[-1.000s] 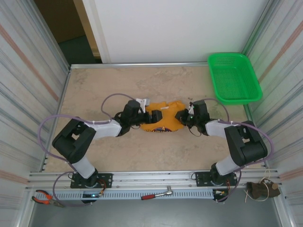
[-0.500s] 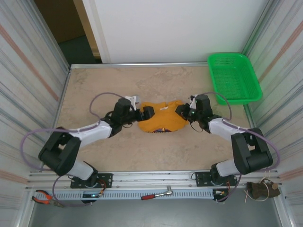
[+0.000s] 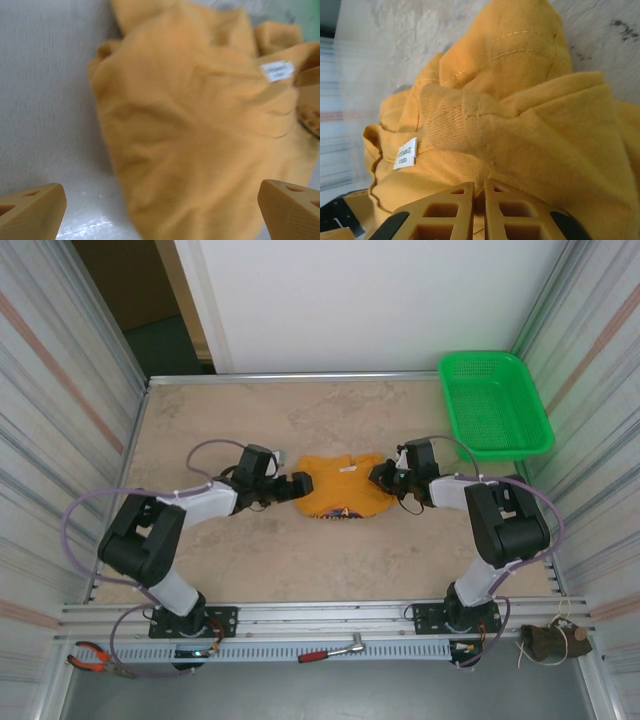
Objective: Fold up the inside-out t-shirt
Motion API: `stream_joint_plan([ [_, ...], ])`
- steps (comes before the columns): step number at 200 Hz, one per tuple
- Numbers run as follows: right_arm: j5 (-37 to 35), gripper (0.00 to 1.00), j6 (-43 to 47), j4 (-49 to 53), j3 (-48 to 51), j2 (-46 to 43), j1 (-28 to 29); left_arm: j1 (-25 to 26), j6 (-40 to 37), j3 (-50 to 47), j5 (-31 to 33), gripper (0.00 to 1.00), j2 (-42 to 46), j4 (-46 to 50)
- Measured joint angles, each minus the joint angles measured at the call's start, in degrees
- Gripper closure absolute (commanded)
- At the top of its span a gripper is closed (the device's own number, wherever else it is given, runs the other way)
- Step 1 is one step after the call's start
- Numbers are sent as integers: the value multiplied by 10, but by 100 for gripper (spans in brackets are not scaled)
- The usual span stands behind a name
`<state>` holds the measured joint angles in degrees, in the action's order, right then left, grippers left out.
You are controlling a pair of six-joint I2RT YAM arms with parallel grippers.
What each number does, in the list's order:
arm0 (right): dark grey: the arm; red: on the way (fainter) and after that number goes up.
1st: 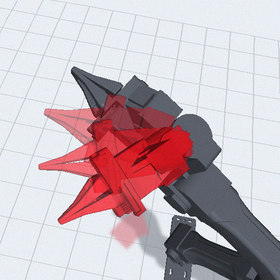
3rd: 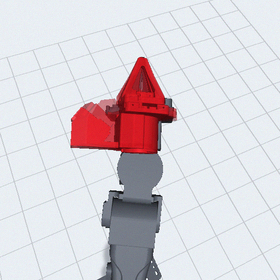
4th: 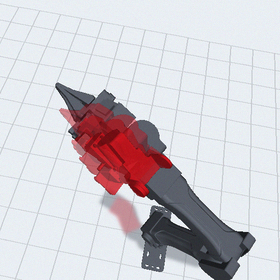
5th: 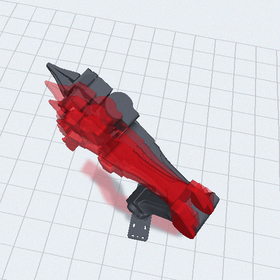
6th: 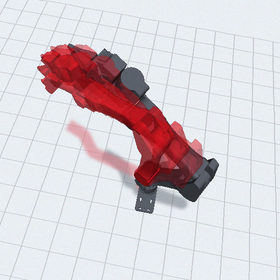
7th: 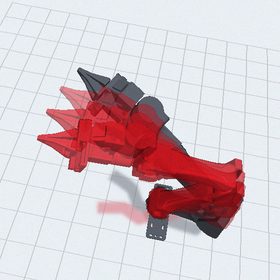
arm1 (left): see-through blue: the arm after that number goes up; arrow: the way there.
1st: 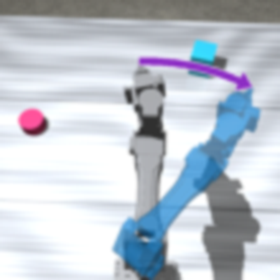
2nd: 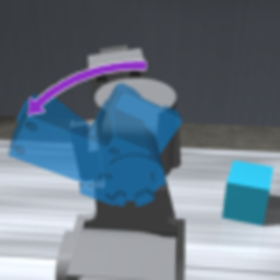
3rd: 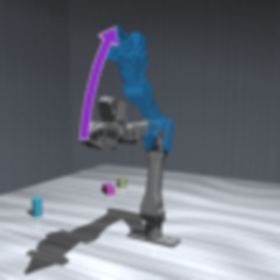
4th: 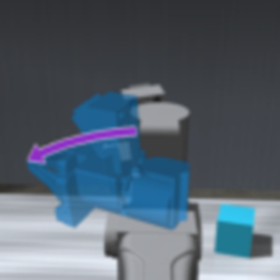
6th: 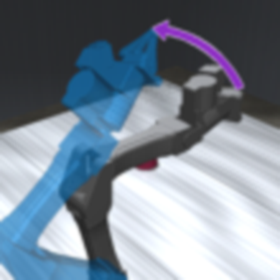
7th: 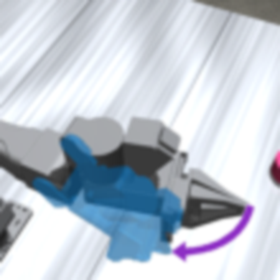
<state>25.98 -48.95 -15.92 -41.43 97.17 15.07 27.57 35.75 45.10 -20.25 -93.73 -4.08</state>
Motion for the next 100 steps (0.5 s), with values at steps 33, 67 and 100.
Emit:
stream_joint_plan([
  [33, 10, 89, -1, -26, 1, 14, -9, 0, -2, 34, -44, 2, -47, -36],
  [67, 9, 89, -1, -37, 5, 15, -10, 12, 14, 45, -87, 12, -77, -89],
  [100, 9, 89, -3, -47, 9, 15, -10, 23, 47, 45, -108, 62, -104, -136],
])
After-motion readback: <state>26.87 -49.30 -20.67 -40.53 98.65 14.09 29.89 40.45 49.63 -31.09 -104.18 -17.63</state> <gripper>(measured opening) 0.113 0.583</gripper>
